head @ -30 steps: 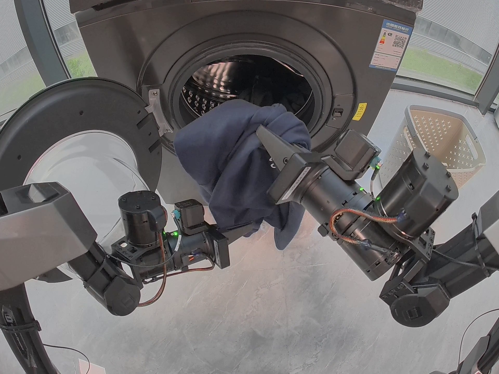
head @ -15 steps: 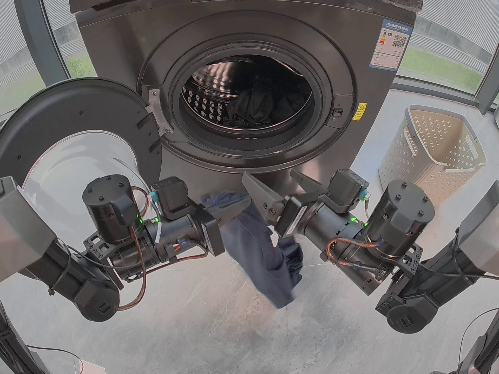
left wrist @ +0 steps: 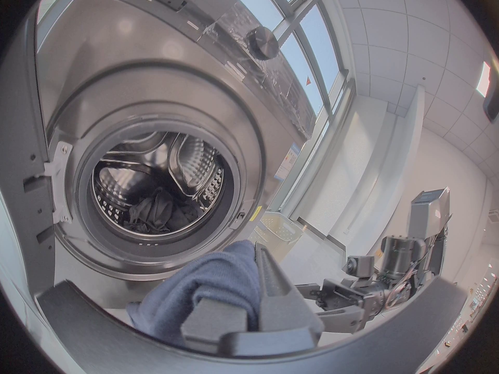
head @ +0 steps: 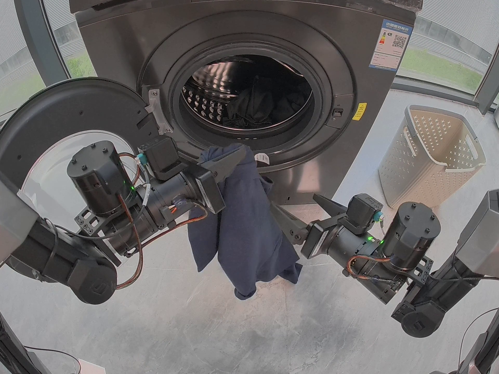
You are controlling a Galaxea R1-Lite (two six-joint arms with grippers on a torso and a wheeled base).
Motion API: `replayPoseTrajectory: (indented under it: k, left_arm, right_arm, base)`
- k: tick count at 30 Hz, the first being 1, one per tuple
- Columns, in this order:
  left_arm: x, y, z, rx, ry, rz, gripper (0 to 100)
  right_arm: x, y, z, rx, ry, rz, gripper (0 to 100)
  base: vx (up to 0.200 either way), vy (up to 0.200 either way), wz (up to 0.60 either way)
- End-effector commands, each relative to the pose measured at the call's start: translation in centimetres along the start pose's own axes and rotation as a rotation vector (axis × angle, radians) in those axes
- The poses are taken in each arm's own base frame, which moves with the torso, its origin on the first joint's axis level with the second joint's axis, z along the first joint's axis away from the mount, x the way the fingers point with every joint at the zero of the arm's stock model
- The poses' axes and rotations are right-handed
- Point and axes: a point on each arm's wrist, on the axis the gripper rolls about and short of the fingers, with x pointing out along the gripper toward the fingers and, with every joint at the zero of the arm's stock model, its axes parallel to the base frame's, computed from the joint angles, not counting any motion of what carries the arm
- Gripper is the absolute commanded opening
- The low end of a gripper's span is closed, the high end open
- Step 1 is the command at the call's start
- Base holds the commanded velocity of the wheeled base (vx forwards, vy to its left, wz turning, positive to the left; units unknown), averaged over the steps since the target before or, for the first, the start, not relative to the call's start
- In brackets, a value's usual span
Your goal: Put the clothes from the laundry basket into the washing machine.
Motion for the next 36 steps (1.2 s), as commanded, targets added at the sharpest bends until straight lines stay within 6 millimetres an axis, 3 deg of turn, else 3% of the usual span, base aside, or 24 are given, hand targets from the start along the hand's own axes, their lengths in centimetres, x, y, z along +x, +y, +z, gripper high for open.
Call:
replayPoseTrajectory:
  k: [1,5,11,25,36]
  left_arm:
    - [-0.4,-0.7,1.6,0.012,-0.044,-0.018,0]
    - [-0.7,-1.2,2.2,0.014,-0.057,-0.031,0]
    - [-1.2,-1.8,2.9,0.016,-0.064,-0.048,0]
    - [-1.9,-2.3,3.1,0.014,-0.061,-0.054,0]
    - [-1.9,-2.3,3.1,0.012,-0.059,-0.055,0]
  right_arm:
    - [-0.1,-1.3,-0.3,-0.012,0.015,-0.032,100]
    - [0.4,-2.6,-1.5,-0.045,0.049,-0.073,100]
    - [1.1,-3.9,-1.5,-0.051,0.039,-0.110,100]
    - [5.3,-7.5,-3.9,-0.063,0.018,-0.187,100]
    - [7.6,-7.9,-6.1,-0.084,0.022,-0.174,100]
  base:
    - [0.000,0.000,0.00]
    - [0.000,0.000,0.00]
    - [0.000,0.000,0.00]
    - [0.000,0.000,0.00]
    - [0.000,0.000,0.00]
